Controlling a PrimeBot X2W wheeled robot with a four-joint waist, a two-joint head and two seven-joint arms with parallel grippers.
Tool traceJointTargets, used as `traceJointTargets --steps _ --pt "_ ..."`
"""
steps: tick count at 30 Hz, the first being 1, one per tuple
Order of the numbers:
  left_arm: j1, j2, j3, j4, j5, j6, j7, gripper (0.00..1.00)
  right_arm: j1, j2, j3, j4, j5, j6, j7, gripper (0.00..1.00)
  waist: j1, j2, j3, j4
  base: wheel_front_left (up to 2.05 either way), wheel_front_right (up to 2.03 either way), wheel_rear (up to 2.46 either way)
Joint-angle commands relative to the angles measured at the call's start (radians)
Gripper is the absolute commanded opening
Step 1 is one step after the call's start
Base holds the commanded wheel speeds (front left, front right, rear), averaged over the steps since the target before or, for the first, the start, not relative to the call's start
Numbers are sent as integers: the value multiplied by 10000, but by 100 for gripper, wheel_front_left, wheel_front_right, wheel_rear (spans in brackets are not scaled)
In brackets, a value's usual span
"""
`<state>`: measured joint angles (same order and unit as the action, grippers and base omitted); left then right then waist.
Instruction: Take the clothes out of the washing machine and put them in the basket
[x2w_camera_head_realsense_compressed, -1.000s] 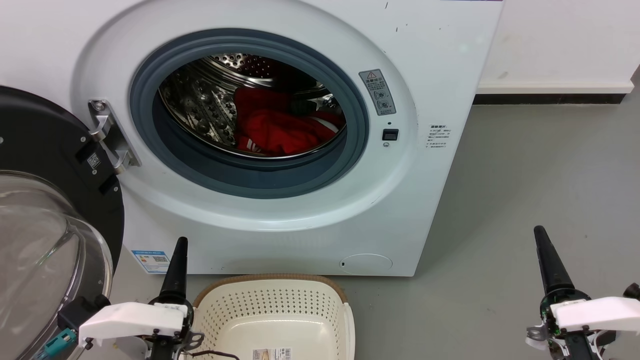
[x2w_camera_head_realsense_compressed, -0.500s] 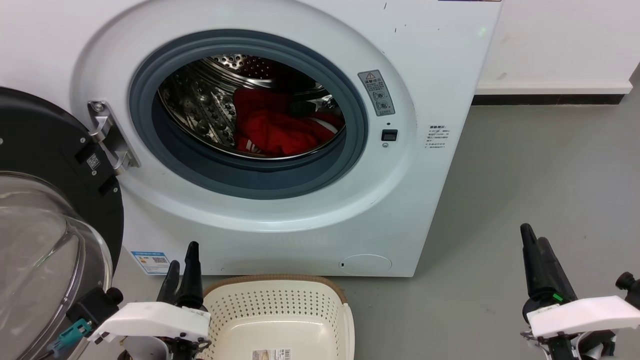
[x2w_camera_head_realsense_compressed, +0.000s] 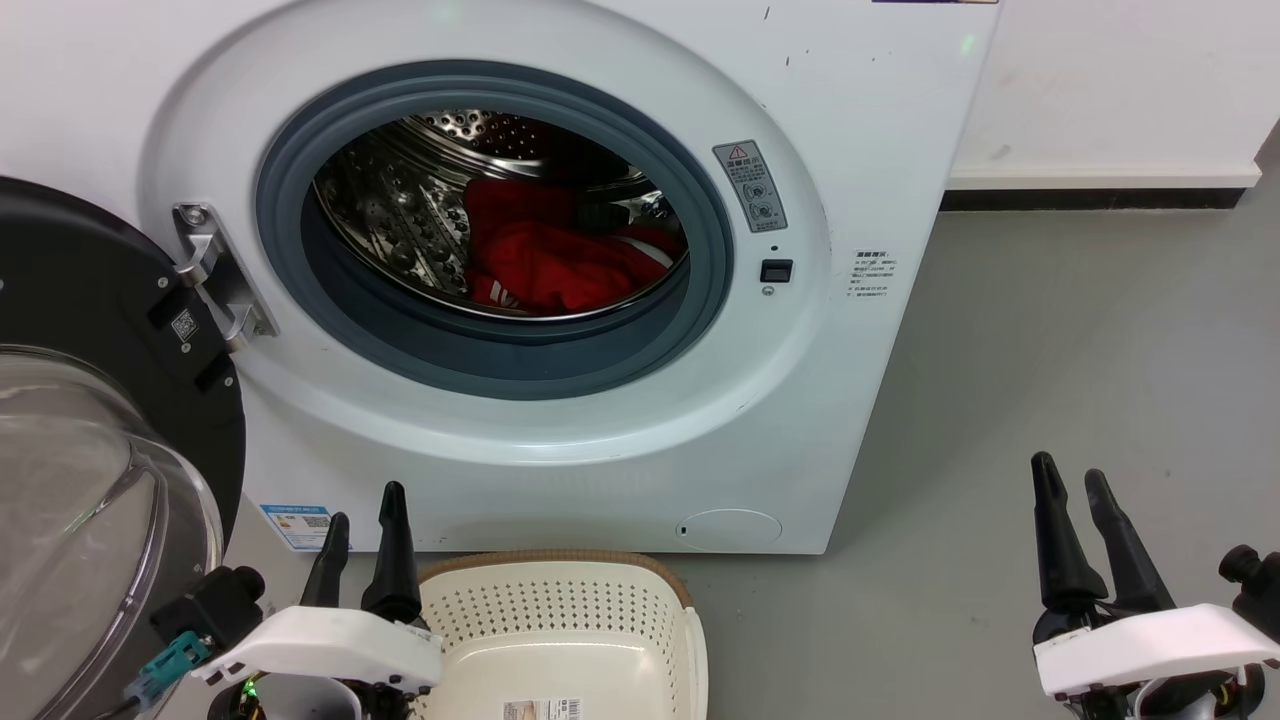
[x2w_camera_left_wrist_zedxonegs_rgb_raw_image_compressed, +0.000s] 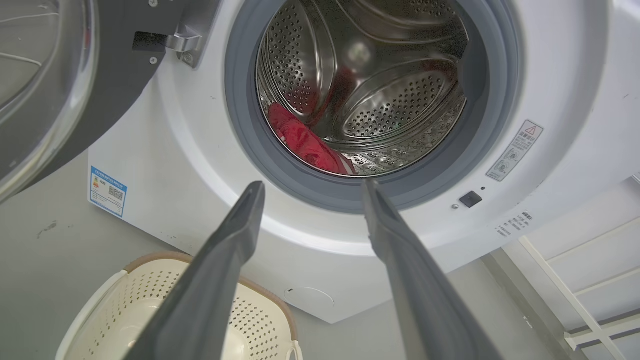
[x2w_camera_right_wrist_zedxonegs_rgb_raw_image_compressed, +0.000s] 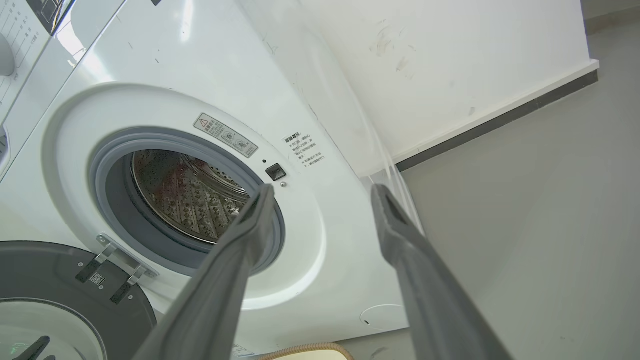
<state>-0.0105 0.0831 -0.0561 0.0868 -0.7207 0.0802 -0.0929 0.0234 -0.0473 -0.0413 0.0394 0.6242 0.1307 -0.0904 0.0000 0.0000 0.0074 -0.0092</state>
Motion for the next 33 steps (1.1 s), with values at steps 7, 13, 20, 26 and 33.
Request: traceJointTargets --steps 7,13,20,26,33 --pt "31 96 -172 -281 970 159 -277 100 94 -48 22 -319 -1024 -1 -290 100 0 0 4 -7 0 0 0" --pt "127 116 -256 -348 1661 264 -449 100 180 -48 49 -418 -1711 -1 -461 100 0 0 4 -14 0 0 0" --pt "224 104 -314 -424 2397 333 -632 100 306 -49 107 -548 -2459 -1 -654 100 0 0 12 -17 0 0 0" --pt "337 59 -358 -498 3031 397 -781 100 388 -48 134 -672 -3097 0 -801 100 0 0 18 -17 0 0 0" --pt "422 15 -375 -518 3693 430 -946 100 500 -49 178 -789 -3803 0 -967 100 0 0 16 -18 0 0 0"
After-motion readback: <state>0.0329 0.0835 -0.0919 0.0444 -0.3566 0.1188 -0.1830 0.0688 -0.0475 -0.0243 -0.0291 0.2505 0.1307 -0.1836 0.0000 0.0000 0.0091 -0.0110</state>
